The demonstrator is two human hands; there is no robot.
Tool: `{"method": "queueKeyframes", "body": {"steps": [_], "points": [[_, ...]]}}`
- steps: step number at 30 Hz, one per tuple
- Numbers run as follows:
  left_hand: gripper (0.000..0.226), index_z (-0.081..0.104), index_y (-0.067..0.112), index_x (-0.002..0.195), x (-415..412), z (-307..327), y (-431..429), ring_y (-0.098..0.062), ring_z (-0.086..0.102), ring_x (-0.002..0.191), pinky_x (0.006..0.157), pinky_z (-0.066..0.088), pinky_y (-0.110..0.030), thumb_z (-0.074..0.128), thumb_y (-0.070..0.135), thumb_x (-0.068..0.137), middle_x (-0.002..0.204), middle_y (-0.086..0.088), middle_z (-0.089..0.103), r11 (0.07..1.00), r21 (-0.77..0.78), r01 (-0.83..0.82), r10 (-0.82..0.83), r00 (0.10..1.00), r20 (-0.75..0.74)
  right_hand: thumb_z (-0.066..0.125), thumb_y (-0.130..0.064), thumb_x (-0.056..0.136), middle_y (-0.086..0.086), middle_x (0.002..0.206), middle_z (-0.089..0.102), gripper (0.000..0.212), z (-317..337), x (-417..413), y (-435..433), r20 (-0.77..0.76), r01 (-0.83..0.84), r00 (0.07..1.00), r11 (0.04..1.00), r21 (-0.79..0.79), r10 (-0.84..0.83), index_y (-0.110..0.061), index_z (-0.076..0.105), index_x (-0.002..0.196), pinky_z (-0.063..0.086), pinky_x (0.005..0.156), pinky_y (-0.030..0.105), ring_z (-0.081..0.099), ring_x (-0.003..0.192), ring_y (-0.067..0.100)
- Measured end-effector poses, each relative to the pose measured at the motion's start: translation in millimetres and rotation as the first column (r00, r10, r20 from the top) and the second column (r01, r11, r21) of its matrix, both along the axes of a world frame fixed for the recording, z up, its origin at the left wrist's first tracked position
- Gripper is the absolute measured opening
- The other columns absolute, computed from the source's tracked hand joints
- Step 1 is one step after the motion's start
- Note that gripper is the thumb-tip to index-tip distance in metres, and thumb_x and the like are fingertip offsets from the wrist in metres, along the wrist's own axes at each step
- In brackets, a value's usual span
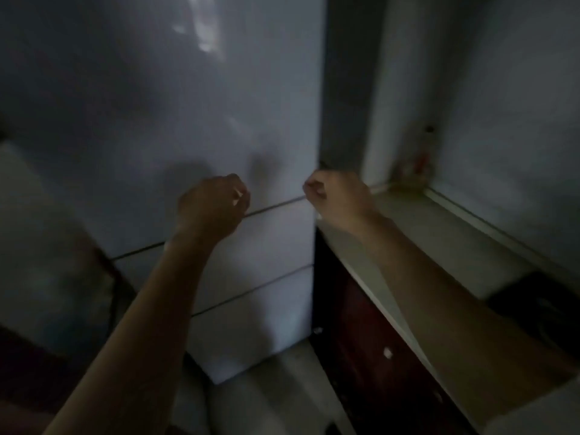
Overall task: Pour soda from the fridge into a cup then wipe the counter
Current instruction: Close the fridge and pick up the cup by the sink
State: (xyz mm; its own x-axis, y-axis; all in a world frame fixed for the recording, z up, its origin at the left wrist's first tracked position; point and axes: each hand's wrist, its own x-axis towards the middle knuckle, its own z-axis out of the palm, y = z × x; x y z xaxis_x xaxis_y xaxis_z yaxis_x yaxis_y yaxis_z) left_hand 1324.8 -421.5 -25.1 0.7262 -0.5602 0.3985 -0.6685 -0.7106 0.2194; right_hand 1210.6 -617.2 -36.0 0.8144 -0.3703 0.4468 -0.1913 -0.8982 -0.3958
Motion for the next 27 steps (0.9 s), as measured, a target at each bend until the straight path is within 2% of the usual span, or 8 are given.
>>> {"method": "queueKeyframes", "body": {"steps": [3,6,9,12,16,20,24,27], "points": [[0.021,0.065,0.031,0.105,-42.3,-31.2,-34.1,-0.027,0.066,0.1,0.087,0.054,-0.042,0.059,0.044,0.091,0.105,0.006,0.071,0.965,0.048,0.259,-0.25,0.959,-0.135,0.054,-0.039,0.091,0.004,0.095,0.073,0.023,-27.2,-86.8,-11.7,-0.095,0.273,0.958,0.962,0.015,-0.271,-0.024,0.069,0.099,0.052,0.072,0.033,0.067,0.09,0.029],[0.024,0.065,0.028,0.107,-104.4,-60.9,-65.4,-0.028,0.065,0.099,0.085,0.054,-0.041,0.057,0.044,0.091,0.106,0.001,0.069,0.864,0.071,0.499,-0.465,0.844,-0.265,0.049,-0.039,0.093,0.002,0.094,0.071,0.024,-49.4,-190.6,-0.7,-0.163,0.482,0.868,0.875,0.048,-0.469,-0.023,0.067,0.097,0.056,0.073,0.037,0.066,0.085,0.026],[0.03,0.064,0.026,0.113,-180.4,-82.3,-90.8,-0.024,0.063,0.102,0.092,0.052,-0.039,0.066,0.044,0.089,0.112,-0.001,0.067,0.706,0.084,0.704,-0.6,0.656,-0.457,0.047,-0.035,0.098,0.0,0.092,0.07,0.026,-72.7,-297.3,31.0,-0.241,0.62,0.768,0.784,0.046,-0.593,-0.019,0.067,0.096,0.055,0.065,0.033,0.065,0.079,0.019],[0.027,0.065,0.03,0.106,-267.1,-89.2,-113.5,-0.017,0.063,0.095,0.088,0.052,-0.037,0.068,0.048,0.086,0.106,0.006,0.066,0.5,0.143,0.854,-0.694,0.494,-0.524,0.047,-0.036,0.098,-0.002,0.086,0.068,0.028,-94.2,-390.3,61.4,-0.284,0.775,0.616,0.63,0.051,-0.735,-0.018,0.066,0.09,0.055,0.06,0.034,0.065,0.074,0.017],[0.02,0.064,0.022,0.095,-380.6,-91.1,-134.0,-0.017,0.061,0.088,0.079,0.052,-0.034,0.065,0.041,0.091,0.099,0.002,0.065,0.264,0.25,0.932,-0.762,0.36,-0.537,0.048,-0.035,0.097,-0.002,0.077,0.063,0.026,-102.2,-493.7,91.1,-0.315,0.911,0.408,0.407,0.073,-0.857,-0.019,0.064,0.084,0.044,0.054,0.028,0.061,0.066,0.02],[0.011,0.061,0.024,0.094,-469.5,-98.8,-151.6,-0.016,0.06,0.095,0.085,0.052,-0.038,0.06,0.035,0.095,0.106,0.004,0.062,0.116,0.307,0.945,-0.782,0.277,-0.558,0.049,-0.032,0.097,-0.001,0.067,0.057,0.031,-107.7,-580.2,108.3,-0.342,0.956,0.294,0.275,0.104,-0.893,-0.02,0.053,0.069,0.035,0.048,0.025,0.056,0.059,0.023],[0.005,0.061,0.028,0.096,-565.2,-112.5,-162.2,-0.013,0.057,0.095,0.08,0.047,-0.03,0.058,0.032,0.094,0.108,0.008,0.052,0.011,0.293,0.956,-0.797,0.186,-0.575,0.048,-0.036,0.095,0.005,0.081,0.066,0.027,-124.1,-671.7,118.8,-0.408,0.981,0.192,0.175,0.079,-0.892,-0.017,0.065,0.083,0.049,0.059,0.033,0.062,0.073,0.031],[0.008,0.062,0.029,0.102,-650.3,-125.1,-167.8,-0.013,0.056,0.099,0.082,0.047,-0.03,0.059,0.029,0.094,0.114,0.007,0.051,-0.058,0.317,0.947,-0.779,0.156,-0.608,0.048,-0.032,0.093,0.004,0.087,0.069,0.023,-138.2,-750.2,124.3,-0.458,0.984,0.175,0.158,0.076,-0.872,-0.02,0.067,0.089,0.052,0.064,0.034,0.065,0.08,0.032]]}}
